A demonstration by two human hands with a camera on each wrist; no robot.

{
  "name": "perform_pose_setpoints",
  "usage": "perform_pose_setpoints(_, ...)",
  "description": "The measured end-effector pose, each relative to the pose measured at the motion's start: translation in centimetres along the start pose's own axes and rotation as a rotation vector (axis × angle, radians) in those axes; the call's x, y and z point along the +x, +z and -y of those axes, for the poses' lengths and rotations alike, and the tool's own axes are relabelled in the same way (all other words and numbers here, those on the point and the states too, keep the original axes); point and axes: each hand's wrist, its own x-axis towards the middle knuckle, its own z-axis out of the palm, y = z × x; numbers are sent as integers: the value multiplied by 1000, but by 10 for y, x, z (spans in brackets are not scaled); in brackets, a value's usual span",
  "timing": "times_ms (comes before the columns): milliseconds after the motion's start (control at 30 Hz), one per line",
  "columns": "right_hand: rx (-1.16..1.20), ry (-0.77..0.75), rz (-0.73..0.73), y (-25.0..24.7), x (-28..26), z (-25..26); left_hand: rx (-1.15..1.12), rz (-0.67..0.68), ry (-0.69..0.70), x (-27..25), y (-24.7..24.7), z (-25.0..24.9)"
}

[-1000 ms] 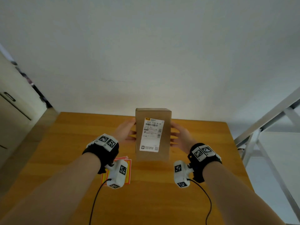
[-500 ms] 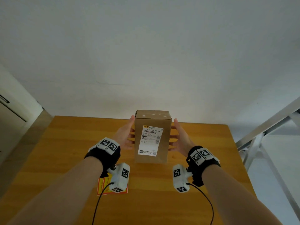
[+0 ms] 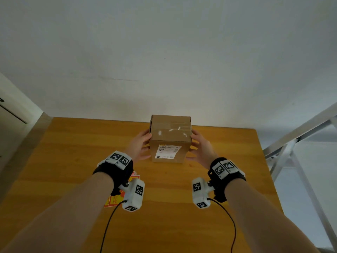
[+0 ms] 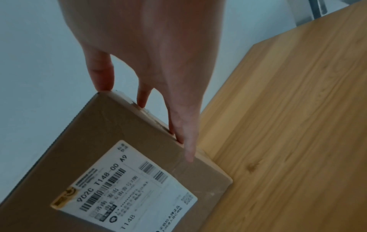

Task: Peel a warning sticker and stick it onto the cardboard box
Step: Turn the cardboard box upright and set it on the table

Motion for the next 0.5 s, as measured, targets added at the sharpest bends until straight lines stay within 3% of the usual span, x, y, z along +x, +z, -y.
perform_pose_setpoints(267,-147,-45,-49,-2,-7,1,75,-73,105,-11,7,-4)
perform_pose_setpoints(500,-371,-256,-178,0,-31,23,575,-207,339,-34,-4,-22)
